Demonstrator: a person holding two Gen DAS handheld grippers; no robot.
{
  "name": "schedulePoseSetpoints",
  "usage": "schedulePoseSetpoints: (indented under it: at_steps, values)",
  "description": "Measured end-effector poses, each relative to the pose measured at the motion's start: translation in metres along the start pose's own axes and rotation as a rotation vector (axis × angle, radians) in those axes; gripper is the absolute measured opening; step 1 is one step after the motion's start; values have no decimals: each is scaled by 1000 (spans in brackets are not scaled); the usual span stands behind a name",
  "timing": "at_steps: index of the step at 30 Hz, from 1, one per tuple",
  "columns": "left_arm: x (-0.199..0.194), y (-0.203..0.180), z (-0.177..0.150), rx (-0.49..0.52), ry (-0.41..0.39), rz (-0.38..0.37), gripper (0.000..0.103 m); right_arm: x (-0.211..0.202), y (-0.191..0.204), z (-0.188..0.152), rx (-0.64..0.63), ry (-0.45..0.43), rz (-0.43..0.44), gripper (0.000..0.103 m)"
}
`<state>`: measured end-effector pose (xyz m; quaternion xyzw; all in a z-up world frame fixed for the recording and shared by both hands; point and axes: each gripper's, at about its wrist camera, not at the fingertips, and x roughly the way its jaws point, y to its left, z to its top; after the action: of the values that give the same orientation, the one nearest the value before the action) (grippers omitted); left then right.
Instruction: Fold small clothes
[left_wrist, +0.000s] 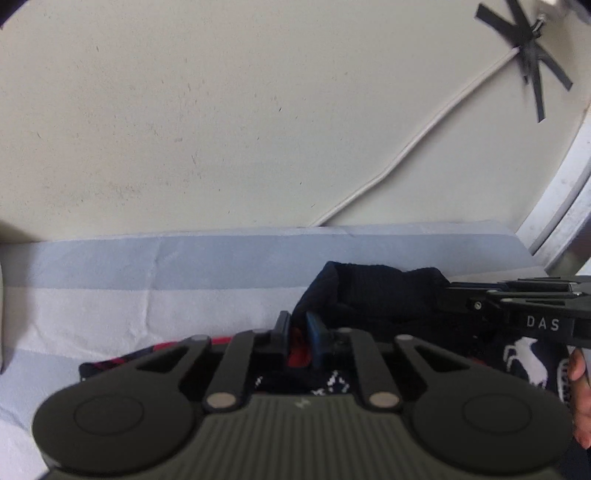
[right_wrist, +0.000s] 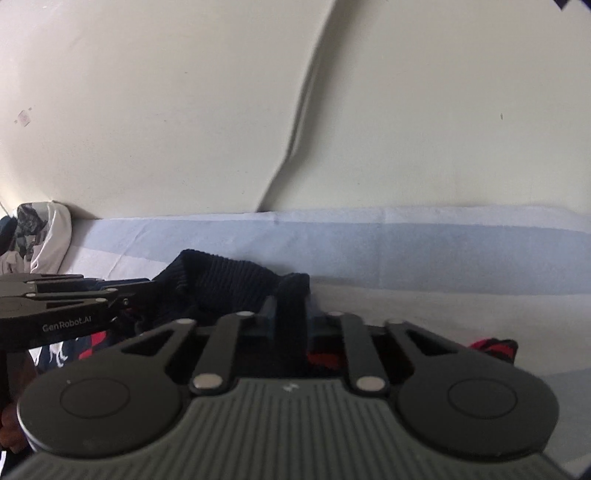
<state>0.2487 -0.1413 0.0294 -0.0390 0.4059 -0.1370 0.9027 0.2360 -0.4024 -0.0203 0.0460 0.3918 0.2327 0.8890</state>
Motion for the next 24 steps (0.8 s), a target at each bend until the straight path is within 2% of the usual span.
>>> schedulePoseSetpoints:
  at_steps: [3,6,11,15,17,18,19,20,22,24]
  values:
    - [-55,-8,-12,11,-84,-52,10,-47,18,-7,-37,-90,5,12]
    - [-121,-15,-40,31,-172,-107,10,-110,35,-25,-71,-202,17,12]
    - [-204,-18,-121,80,-250,-170,11,-215,62,-100,-112,-349,64,12]
    - [-233,-10,-190,68,-224,-217,12,-259,78,-184,-117,-374,74,12]
    - [-240,-7,-217,73,-173,-218,15,-261,84,-225,-109,-355,49,13]
    - [-240,-5,-228,80,-142,-214,21,-256,89,-240,-108,-333,24,16]
    - [-238,-5,-238,87,-112,-212,26,-246,92,-252,-103,-301,-7,17]
    - [-235,-3,-246,89,-72,-213,34,-236,92,-264,-93,-262,-24,27]
    - [-236,3,-256,84,-20,-235,38,-224,87,-278,-58,-206,-54,38]
    - [-250,14,-257,93,-36,-245,43,-234,81,-286,-15,-236,-56,38]
